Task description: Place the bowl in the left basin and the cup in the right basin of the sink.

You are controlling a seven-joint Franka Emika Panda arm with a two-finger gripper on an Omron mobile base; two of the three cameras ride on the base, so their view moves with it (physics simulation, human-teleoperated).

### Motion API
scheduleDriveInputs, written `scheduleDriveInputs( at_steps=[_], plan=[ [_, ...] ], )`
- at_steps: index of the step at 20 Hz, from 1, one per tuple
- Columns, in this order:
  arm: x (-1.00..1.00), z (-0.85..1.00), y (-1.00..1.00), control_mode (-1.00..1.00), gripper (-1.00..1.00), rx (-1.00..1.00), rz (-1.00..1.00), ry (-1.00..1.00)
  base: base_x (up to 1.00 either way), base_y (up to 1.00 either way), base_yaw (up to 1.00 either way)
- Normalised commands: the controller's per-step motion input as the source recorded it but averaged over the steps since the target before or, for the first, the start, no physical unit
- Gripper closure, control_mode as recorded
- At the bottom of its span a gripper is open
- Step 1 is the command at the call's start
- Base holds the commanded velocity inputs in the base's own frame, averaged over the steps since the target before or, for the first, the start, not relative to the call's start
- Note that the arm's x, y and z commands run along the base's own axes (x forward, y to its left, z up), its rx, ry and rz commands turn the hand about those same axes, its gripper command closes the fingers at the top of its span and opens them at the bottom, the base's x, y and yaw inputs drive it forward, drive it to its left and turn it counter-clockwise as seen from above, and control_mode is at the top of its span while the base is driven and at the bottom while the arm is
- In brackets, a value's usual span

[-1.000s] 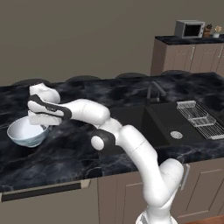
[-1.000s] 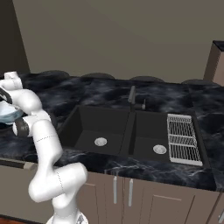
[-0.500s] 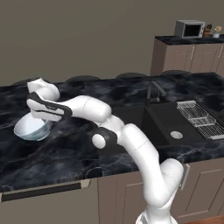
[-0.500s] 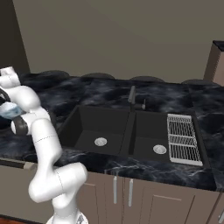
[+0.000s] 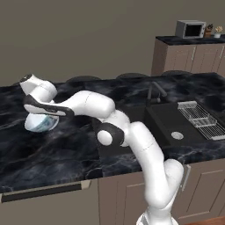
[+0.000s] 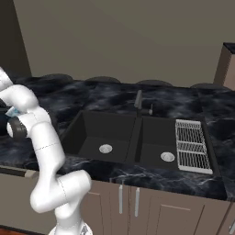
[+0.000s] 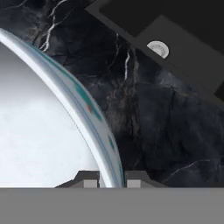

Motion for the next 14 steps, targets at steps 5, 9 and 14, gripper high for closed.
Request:
scheduleDriveInputs(
  at_steps=[5,9,14],
  plan=[
    [-0.19,0.11,-0.39,-1.0,1.0,0.06,-0.13,-0.33,0.0,0.0,0.0],
    [-0.22,0.03,-0.42,-1.0,1.0,0.13,-0.12,-0.25,0.0,0.0,0.0],
    [-0.22,0.0,-0.46,-1.0,1.0,0.17,-0.12,-0.16,0.0,0.0,0.0]
  ],
)
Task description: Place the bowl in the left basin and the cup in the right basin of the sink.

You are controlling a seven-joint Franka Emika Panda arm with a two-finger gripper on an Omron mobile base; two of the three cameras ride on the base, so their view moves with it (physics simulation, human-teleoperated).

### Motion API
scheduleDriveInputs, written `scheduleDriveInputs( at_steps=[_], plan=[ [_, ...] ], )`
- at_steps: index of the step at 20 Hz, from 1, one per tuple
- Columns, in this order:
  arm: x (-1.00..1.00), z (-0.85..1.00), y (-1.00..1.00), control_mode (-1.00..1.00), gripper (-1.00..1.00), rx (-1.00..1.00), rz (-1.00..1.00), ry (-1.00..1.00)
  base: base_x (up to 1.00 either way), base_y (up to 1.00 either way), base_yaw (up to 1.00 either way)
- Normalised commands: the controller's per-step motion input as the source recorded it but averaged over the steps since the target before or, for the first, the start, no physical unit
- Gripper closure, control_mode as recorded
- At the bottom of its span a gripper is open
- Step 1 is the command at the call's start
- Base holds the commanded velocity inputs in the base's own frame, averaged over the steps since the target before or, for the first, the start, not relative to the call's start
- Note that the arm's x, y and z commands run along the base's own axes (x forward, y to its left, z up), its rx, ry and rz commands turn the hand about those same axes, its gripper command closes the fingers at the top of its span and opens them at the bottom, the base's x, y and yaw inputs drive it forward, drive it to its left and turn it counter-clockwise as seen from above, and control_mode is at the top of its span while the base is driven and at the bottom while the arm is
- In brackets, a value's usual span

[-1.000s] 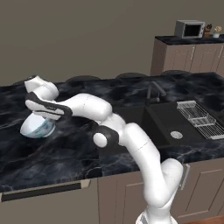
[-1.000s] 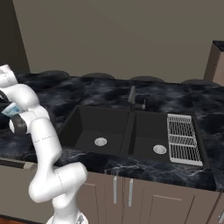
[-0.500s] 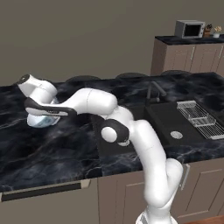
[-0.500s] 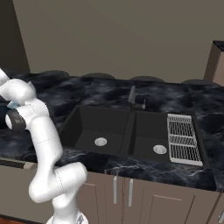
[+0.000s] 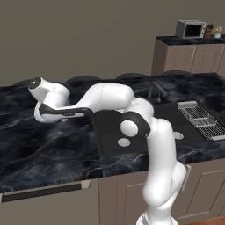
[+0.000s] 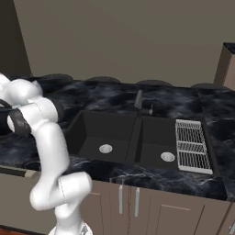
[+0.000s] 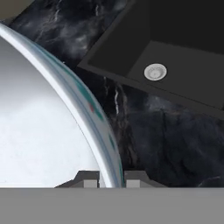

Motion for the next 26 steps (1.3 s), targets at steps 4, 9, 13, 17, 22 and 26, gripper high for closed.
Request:
scheduleDriveInputs(
  at_steps=[4,9,13,17,22,26],
  plan=[
    [-0.16,0.04,-0.47,-1.0,1.0,0.18,-0.13,-0.08,0.0,0.0,0.0],
    [-0.03,0.13,-0.43,-1.0,1.0,0.17,-0.18,0.0,0.0,0.0,0.0],
    [-0.16,0.04,-0.4,-1.0,1.0,0.14,-0.19,0.0,0.0,0.0,0.0],
    [-0.11,0.02,-0.43,-1.0,1.0,0.1,-0.21,0.0,0.0,0.0,0.0],
    [-0.05,0.08,-0.35,-1.0,1.0,0.01,-0.23,0.0,0.0,0.0,0.0],
    [-0.11,0.07,-0.43,-1.0,1.0,0.02,-0.24,0.01,0.0,0.0,0.0]
  ],
)
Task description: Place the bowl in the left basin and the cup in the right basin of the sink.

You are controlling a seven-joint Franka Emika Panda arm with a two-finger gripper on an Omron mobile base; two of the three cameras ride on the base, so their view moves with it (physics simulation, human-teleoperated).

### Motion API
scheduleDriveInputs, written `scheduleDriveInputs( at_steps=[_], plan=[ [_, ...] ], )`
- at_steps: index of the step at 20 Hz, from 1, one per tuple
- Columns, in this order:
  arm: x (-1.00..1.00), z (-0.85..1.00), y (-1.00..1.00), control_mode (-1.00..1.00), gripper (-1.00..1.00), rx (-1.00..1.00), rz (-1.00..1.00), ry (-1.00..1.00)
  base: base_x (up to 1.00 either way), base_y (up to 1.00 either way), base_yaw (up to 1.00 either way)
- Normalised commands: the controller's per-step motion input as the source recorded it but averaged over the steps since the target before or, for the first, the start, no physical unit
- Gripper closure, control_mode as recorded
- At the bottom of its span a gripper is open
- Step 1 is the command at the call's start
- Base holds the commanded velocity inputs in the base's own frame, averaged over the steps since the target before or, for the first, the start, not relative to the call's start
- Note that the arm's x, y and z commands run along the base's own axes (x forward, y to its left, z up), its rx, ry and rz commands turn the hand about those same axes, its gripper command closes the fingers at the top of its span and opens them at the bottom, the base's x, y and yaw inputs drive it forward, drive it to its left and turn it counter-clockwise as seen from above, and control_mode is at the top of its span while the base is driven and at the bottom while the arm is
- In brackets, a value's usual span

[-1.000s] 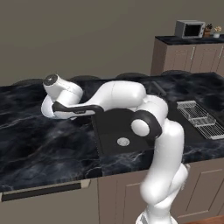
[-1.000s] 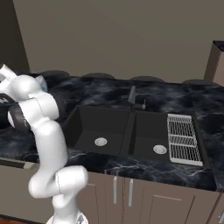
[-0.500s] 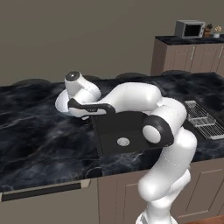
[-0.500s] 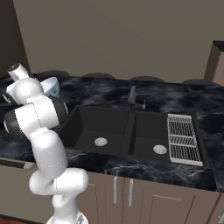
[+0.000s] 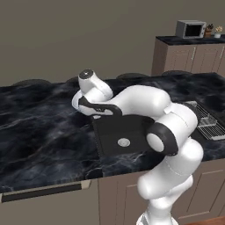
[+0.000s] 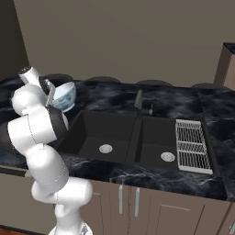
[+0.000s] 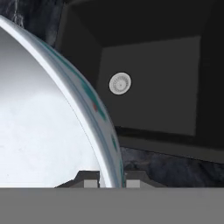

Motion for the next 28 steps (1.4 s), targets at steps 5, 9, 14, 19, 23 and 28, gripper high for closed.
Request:
scheduleDriveInputs(
  at_steps=[5,9,14,19,23,28],
  plan=[
    [-0.17,0.01,-0.45,-1.0,1.0,0.08,-0.18,0.04,0.0,0.0,0.0],
    [-0.2,-0.05,-0.43,-1.0,1.0,0.11,-0.09,0.02,0.0,0.0,0.0],
    [-0.15,-0.12,-0.39,-1.0,1.0,0.1,-0.08,0.03,0.0,0.0,0.0],
    [-0.04,-0.2,-0.42,-1.0,1.0,0.09,-0.06,0.01,0.0,0.0,0.0],
    [0.0,-0.31,-0.41,-1.0,1.0,0.1,0.0,0.03,0.0,0.0,0.0],
    [0.07,-0.3,-0.33,-1.0,1.0,0.08,0.0,0.06,0.0,0.0,0.0]
  ],
)
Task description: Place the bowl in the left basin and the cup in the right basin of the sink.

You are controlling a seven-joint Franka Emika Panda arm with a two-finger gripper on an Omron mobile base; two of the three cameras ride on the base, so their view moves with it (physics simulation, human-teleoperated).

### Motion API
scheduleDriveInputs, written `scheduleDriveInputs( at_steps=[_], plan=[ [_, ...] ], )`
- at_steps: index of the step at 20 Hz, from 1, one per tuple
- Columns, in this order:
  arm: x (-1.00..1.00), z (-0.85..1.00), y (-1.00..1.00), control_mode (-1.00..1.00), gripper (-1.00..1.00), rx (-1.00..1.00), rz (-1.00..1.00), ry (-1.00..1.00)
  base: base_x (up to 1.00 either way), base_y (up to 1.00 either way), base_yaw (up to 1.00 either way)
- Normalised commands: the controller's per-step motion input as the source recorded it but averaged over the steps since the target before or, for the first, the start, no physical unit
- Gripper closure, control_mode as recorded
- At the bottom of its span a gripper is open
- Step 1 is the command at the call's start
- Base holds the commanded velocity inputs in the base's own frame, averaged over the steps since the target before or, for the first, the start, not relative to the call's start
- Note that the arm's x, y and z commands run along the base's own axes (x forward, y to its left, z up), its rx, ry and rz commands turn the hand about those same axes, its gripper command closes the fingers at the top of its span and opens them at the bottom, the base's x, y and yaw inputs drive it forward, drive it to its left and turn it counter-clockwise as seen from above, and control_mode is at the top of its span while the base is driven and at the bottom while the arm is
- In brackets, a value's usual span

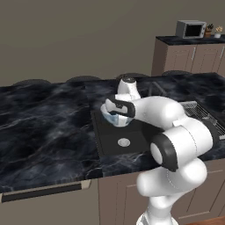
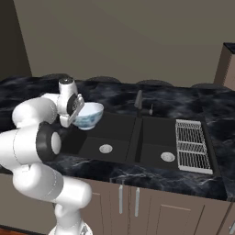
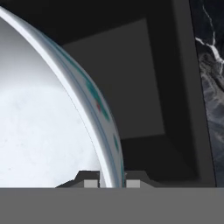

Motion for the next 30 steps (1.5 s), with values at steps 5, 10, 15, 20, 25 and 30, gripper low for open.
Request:
scheduleDriveInputs(
  at_steps=[5,10,15,20,25,30],
  plan=[
    [0.15,-0.31,-0.25,-1.0,1.0,0.04,0.0,0.07,0.0,0.0,0.0],
    [0.14,-0.34,-0.24,-1.0,1.0,0.05,0.0,0.02,0.0,0.0,0.0],
    [0.05,-0.39,-0.2,-1.0,1.0,0.05,0.0,0.0,0.0,0.0,0.0],
    [0.02,-0.41,-0.23,-1.0,1.0,0.03,0.0,0.0,0.0,0.0,0.0],
    [0.18,-0.4,-0.14,-1.0,1.0,0.0,0.0,0.0,0.0,0.0,0.0],
    [0.23,-0.41,-0.05,-1.0,1.0,0.0,0.0,-0.01,0.0,0.0,0.0]
  ],
)
